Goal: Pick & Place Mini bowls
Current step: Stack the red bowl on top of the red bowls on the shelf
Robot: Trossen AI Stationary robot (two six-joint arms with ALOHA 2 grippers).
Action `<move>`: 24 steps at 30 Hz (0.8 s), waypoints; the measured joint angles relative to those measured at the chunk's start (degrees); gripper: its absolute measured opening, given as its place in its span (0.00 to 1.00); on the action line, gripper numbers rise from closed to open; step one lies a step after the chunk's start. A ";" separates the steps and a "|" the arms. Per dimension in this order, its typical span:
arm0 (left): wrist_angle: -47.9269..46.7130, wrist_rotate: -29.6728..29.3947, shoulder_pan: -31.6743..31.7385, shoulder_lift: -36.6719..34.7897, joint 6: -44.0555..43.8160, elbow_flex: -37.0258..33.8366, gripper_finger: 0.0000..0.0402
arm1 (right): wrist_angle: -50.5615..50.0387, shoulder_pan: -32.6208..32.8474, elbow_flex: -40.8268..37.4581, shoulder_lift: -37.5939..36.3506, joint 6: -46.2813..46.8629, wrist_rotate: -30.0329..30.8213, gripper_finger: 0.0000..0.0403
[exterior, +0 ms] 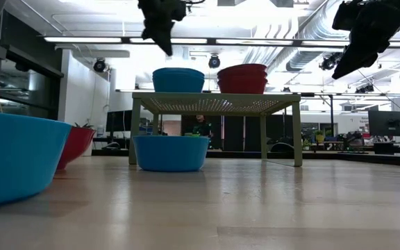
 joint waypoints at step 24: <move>-15.97 -6.29 -13.26 -13.41 -18.59 -9.07 0.00 | -0.20 0.00 0.00 0.01 0.46 0.68 0.35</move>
